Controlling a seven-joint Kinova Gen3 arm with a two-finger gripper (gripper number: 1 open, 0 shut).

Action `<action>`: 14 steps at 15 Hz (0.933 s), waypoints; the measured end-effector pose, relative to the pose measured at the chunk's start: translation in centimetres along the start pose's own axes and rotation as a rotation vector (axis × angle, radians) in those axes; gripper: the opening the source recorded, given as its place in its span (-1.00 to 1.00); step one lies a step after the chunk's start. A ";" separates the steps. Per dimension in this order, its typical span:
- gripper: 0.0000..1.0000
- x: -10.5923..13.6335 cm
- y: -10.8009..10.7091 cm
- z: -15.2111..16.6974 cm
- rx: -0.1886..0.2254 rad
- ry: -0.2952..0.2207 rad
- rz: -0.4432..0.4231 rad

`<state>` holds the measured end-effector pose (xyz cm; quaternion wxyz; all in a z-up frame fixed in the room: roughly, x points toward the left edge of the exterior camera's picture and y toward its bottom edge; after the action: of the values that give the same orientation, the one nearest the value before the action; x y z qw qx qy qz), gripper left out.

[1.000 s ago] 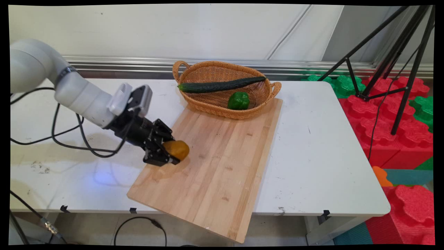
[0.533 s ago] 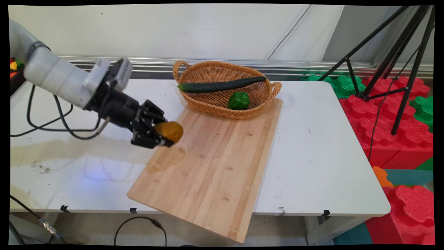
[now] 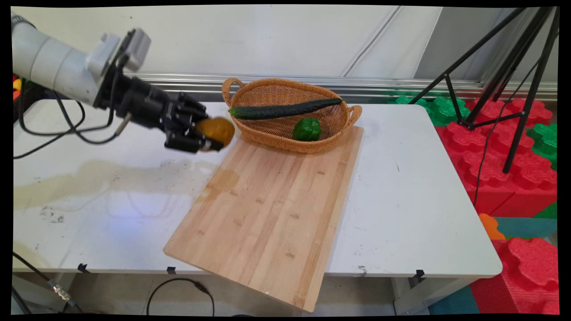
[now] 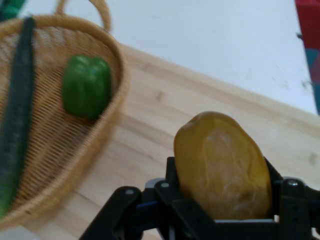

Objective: Place the picked object in the vegetable basket

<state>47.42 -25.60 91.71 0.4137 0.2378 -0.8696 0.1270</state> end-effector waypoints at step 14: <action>-1.00 2.9 -10.2 -0.3 0.215 0.135 -0.122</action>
<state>51.31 -35.11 94.36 0.4501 0.3239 -0.8052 0.2098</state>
